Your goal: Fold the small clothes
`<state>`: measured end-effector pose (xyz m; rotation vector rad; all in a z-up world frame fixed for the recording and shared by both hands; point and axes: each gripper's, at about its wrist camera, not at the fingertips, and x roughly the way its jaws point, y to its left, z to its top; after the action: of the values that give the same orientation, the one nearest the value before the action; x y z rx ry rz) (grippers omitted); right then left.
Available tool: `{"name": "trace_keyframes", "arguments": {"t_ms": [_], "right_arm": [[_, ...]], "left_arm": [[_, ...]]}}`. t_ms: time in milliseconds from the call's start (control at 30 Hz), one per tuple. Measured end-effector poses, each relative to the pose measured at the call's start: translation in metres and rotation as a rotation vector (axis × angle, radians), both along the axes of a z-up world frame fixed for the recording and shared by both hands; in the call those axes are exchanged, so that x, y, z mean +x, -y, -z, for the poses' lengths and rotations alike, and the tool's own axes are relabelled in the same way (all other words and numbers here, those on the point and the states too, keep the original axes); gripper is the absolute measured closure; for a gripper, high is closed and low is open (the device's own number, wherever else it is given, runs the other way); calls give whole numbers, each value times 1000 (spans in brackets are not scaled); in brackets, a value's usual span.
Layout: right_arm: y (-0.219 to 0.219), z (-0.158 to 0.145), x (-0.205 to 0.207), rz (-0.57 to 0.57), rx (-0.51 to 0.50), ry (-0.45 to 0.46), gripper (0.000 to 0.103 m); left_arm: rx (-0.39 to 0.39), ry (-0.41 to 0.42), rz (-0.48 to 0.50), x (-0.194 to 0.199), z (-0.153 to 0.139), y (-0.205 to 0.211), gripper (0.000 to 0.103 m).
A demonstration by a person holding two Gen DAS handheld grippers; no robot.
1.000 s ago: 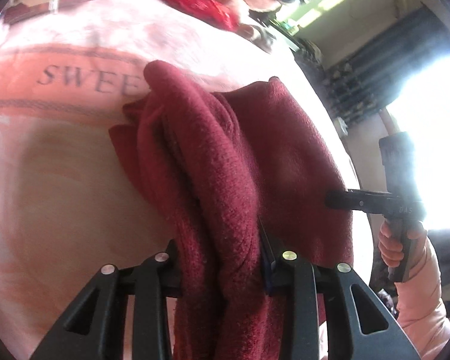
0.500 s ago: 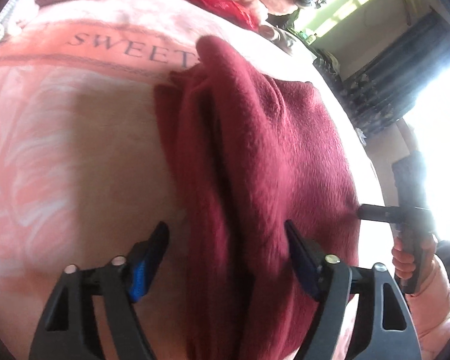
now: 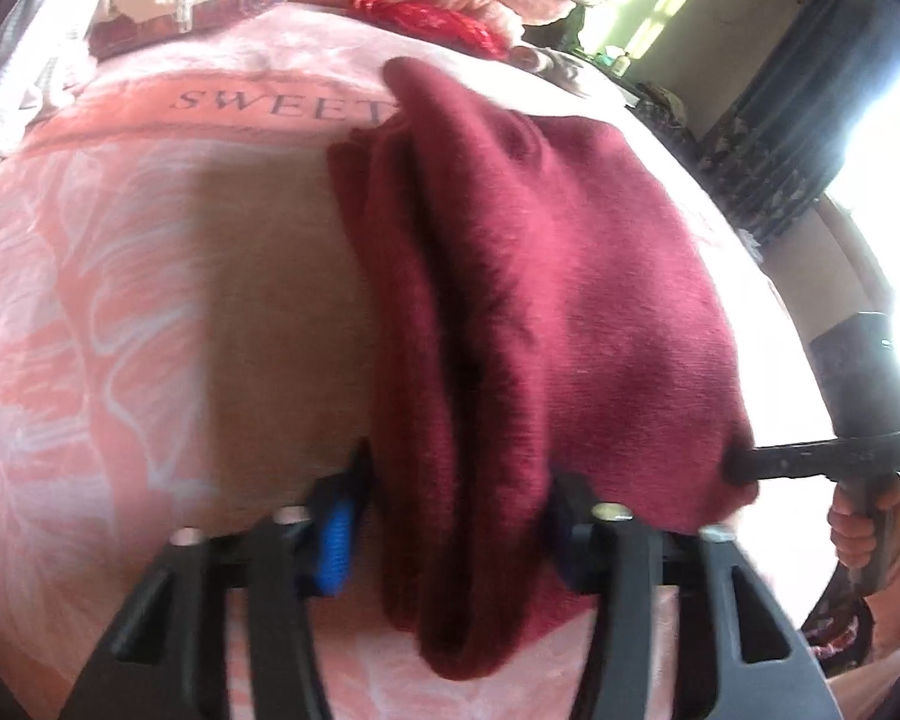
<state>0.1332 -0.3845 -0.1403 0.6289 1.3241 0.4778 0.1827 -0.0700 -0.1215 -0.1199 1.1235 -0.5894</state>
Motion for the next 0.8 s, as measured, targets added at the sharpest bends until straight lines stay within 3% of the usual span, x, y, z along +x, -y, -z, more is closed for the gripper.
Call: {"name": "trace_keyframes", "arguments": {"t_ms": [133,267,400,467,533,633,800], "right_arm": [[6,-19,-7,-7,-64,40,84],[-5,-1,-8,-39,-202,25,83],[-5,-3,-9,-31,-200,24,81],[-4,-7,-11,-33,-185,35,73],[-5,-17,-14,-19,-190,32,65],[-6,-41,-25,-30,-295,78,56],[-9,-73,-43,17,-427,100,50]], "left_arm": [[7,16,10,-2,-7,4,66],[24,19,21,-3,5,5,64],[14,25,9,-3,12,7,59],[24,26,-1,-3,9,7,52],[35,14,-41,-4,5,0,37],[97,23,-102,-12,-9,-9,23],[212,23,-164,-28,-36,-15,14]]}}
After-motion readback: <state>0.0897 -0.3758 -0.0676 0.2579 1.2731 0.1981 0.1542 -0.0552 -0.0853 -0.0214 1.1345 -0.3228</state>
